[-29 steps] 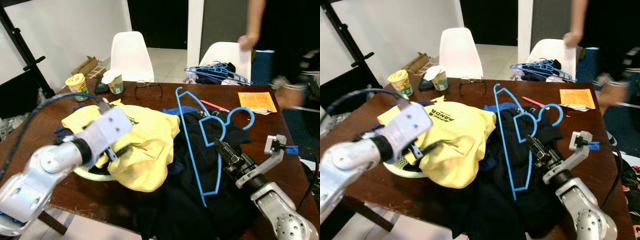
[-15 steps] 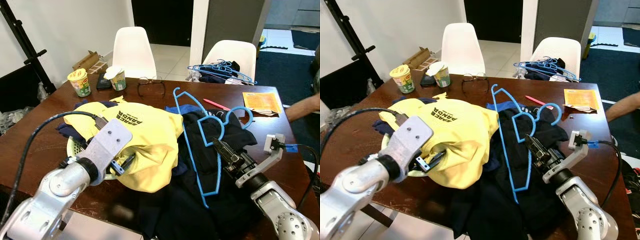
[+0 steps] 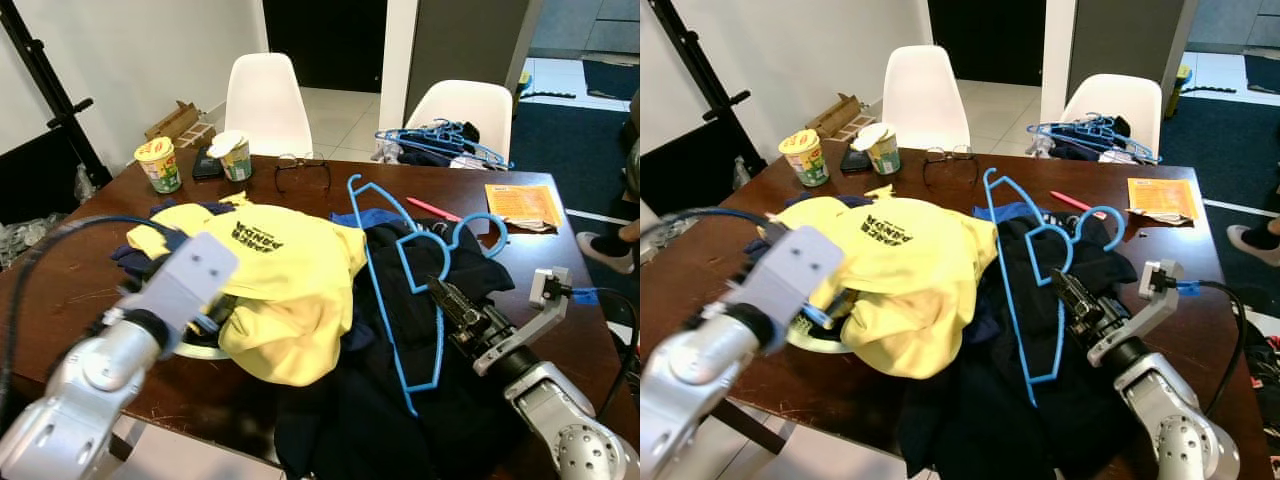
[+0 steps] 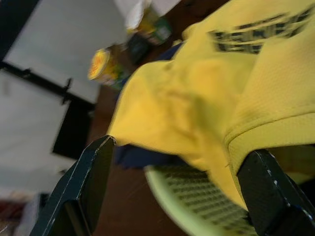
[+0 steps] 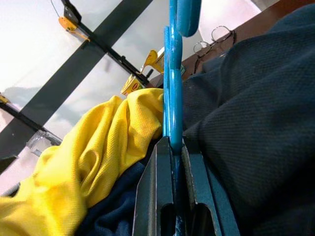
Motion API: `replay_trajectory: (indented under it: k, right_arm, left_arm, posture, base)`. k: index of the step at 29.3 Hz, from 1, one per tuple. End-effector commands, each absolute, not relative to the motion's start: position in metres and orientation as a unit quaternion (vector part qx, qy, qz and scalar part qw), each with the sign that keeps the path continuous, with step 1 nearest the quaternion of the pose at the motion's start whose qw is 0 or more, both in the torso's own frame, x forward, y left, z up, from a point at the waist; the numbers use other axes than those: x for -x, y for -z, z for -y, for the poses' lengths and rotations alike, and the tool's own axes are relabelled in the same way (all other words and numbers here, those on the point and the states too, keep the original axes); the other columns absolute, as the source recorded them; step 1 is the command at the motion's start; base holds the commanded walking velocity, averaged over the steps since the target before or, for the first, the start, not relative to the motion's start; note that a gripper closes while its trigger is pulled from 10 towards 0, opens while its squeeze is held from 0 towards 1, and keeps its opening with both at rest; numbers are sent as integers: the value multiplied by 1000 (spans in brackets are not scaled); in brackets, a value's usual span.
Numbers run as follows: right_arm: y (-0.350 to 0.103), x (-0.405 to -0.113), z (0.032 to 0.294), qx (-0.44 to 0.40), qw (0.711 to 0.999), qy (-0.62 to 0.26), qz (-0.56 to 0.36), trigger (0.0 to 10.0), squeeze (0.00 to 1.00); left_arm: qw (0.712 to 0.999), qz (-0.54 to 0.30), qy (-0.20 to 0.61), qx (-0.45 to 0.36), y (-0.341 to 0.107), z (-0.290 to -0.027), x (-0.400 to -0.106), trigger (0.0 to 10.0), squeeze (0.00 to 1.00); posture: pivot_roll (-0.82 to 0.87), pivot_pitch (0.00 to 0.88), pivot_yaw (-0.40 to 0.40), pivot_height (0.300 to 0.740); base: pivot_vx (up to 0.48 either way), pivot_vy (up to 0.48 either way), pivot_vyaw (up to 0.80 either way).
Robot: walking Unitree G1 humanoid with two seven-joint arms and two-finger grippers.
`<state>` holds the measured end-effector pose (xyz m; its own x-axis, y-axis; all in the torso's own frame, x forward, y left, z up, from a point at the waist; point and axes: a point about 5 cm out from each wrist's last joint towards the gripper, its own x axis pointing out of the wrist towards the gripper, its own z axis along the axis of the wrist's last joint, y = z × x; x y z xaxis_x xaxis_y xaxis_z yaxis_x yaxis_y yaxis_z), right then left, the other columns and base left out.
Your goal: Hang hanger
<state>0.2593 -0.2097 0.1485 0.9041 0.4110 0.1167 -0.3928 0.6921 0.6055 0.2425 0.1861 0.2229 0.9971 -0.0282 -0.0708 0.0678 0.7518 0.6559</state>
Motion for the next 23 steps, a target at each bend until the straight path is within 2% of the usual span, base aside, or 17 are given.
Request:
replay_trajectory:
  k: [1, 3, 4, 6, 7, 8, 9, 15, 16, 23]
  right_arm:
    - [-149, -260, 206, -329, 917, -226, -19, 10000, 0]
    - [-148, -260, 205, -329, 917, -227, -20, 10000, 0]
    - [-148, -260, 204, -329, 916, -228, -20, 10000, 0]
    - [-148, -260, 204, -329, 916, -228, -20, 10000, 0]
    - [-147, -260, 204, -328, 916, -228, -21, 10000, 0]
    - [-147, -260, 204, -328, 916, -228, -21, 10000, 0]
    - [-146, -260, 203, -328, 916, -228, -21, 10000, 0]
    - [-146, -260, 203, -327, 917, -228, -21, 10000, 0]
    - [-146, -260, 203, -326, 917, -228, -21, 10000, 0]
    - [-146, -259, 205, -323, 918, -227, -21, 10000, 0]
  left_arm:
    - [929, -38, 4, -367, -222, -194, -240, 10000, 0]
    - [929, -37, -6, -369, -221, -195, -239, 10000, 0]
    - [929, -37, -8, -367, -220, -196, -239, 8471, 0]
    - [929, -37, -8, -367, -220, -196, -239, 8471, 0]
    - [930, -35, -7, -367, -218, -195, -240, 3176, 0]
    - [930, -35, -7, -367, -218, -195, -240, 3176, 0]
    - [930, -34, -7, -367, -217, -195, -241, 2235, 0]
    - [929, -27, -7, -369, -215, -195, -245, 2196, 0]
    - [928, -24, -8, -371, -214, -194, -246, 196, 0]
    - [927, -18, -7, -374, -210, -193, -249, 0, 0]
  posture:
    - [-3, 58, 77, 740]
    - [-5, 53, 77, 740]
    - [-6, 51, 77, 740]
    - [-6, 51, 77, 740]
    - [-8, 47, 77, 740]
    - [-8, 47, 77, 740]
    - [-9, 46, 78, 740]
    - [-15, 44, 78, 740]
    - [-17, 41, 77, 740]
    - [-21, 44, 74, 740]
  base:
    - [0, 0, 0]
    - [0, 0, 0]
    - [0, 0, 0]
    - [0, 0, 0]
    - [0, 0, 0]
    - [0, 0, 0]
    - [0, 0, 0]
    - [0, 0, 0]
    - [0, 0, 0]
    - [0, 0, 0]
